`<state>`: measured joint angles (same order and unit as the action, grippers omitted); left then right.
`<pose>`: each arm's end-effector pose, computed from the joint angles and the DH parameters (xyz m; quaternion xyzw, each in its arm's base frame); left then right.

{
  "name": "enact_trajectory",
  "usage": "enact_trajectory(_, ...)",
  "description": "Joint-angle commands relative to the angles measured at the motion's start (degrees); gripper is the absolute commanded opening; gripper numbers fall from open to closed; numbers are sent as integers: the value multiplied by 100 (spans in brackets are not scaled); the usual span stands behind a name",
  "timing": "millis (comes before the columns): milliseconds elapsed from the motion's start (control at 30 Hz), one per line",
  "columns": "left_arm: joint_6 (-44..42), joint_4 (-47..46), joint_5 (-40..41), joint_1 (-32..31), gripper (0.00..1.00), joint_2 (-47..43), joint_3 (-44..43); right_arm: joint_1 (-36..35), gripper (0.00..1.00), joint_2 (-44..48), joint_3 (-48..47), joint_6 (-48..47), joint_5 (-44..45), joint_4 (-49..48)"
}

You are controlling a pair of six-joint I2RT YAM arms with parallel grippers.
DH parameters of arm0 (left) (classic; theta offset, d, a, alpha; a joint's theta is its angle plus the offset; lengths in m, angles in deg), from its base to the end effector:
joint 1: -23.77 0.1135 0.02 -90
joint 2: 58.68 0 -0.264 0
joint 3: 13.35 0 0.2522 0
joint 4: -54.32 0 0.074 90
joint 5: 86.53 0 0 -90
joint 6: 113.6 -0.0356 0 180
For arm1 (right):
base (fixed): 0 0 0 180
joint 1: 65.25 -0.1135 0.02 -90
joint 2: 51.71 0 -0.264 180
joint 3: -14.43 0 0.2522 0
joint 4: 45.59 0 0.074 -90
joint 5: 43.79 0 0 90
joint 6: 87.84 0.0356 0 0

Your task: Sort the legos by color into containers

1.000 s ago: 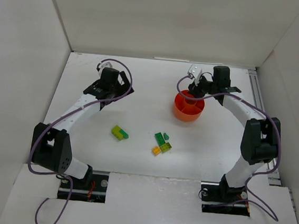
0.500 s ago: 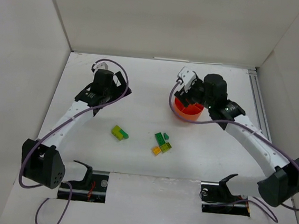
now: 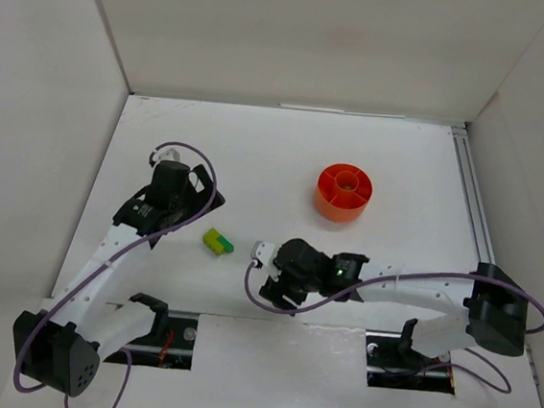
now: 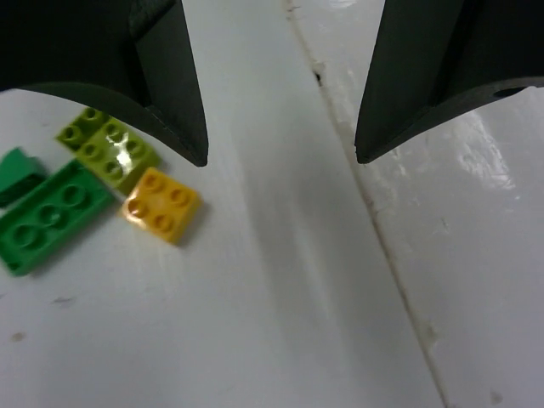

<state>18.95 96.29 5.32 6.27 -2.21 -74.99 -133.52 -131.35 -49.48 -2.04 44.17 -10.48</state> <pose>0.2036 -0.0630 0.2907 -0.2009 0.8712 -0.2115 0.3948 0.1041 0.2647 0.2199 -0.5616 0.7563 0.1920 0.2752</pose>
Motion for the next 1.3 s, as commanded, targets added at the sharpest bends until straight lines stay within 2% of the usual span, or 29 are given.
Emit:
enact_trajectory(0, 17, 1, -114, 27, 99, -373, 103, -370, 75, -113, 224, 1175, 169, -103)
enact_trajectory(167, -36, 1, -167, 27, 99, -689, 287, -565, 74, -490, 392, 1879, 327, -359)
enact_trajectory(333, -141, 1, -167, 27, 99, -742, 288, -565, 75, -939, 138, 2266, 1012, -236)
enact_trajectory(467, -141, 1, -167, 27, 99, -742, 235, -565, 77, -1413, -476, 2529, 1750, 325)
enact_trajectory(667, -141, 62, -167, 27, 99, -795, 183, -512, 81, -1827, -794, 2732, 2356, 651)
enact_trajectory(933, -141, 168, -62, 27, 99, -962, 182, -99, 82, -1775, -531, 3005, 2437, 828)
enact_trajectory(1167, -141, 168, -62, 27, 99, -909, 182, 33, 82, -1888, -715, 2127, 2235, 116)
enact_trajectory(1267, -141, 168, -62, 27, 99, -909, 130, 147, 76, -2021, -768, 1985, 2076, 63)
